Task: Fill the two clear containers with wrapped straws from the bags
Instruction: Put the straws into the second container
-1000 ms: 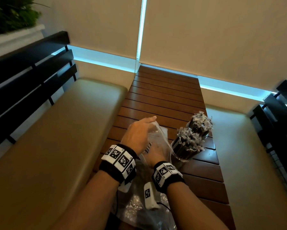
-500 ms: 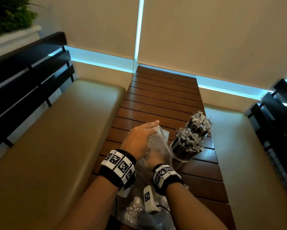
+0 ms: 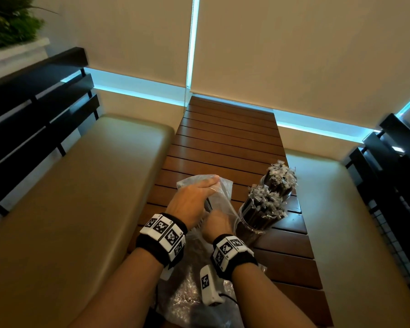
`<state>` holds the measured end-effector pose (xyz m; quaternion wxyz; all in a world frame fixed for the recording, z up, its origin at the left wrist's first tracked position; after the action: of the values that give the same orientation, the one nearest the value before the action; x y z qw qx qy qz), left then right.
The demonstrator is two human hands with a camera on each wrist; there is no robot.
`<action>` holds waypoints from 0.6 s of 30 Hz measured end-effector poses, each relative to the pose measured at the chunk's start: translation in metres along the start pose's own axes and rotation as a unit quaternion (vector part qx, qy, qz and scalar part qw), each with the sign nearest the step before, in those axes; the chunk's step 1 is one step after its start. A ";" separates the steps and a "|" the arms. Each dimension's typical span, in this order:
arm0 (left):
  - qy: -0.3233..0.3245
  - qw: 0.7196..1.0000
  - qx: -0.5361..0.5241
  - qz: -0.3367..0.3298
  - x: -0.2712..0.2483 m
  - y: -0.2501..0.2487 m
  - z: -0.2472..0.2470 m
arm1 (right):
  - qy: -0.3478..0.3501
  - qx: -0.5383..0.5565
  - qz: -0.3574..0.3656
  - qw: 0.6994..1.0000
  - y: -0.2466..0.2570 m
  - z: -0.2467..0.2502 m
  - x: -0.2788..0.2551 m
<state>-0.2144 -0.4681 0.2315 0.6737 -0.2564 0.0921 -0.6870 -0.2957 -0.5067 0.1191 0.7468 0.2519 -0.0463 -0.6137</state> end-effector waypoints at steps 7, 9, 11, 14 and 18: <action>0.073 0.994 -0.029 0.077 0.005 0.033 -0.050 | 0.053 -0.018 0.011 0.998 0.005 0.038 -0.018; 0.072 0.989 -0.058 0.112 0.006 0.042 -0.063 | 0.083 -0.032 0.002 0.996 -0.006 0.054 -0.027; 0.064 0.982 -0.093 0.150 0.007 0.048 -0.071 | 0.109 -0.043 0.009 0.993 -0.017 0.074 -0.037; 0.040 0.976 -0.109 0.182 0.012 0.050 -0.073 | 0.121 -0.050 0.033 0.991 -0.029 0.112 -0.055; 0.059 0.966 -0.111 0.224 0.014 0.055 -0.079 | 0.085 -0.039 0.064 0.994 -0.031 0.167 -0.077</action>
<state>-0.2029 -0.5029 0.1416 0.7711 -0.2616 0.2627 -0.5177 -0.4051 -0.4918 0.2690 0.7950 0.2705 0.0253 -0.5424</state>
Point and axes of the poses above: each hand's wrist, its own x-axis towards the middle knuckle, its own z-axis out of the back of the hand, y = z × x, the point moved 10 cm from there along x, towards the middle knuckle, and after that the axes turned 1 degree about z, right-handed, at the moved point
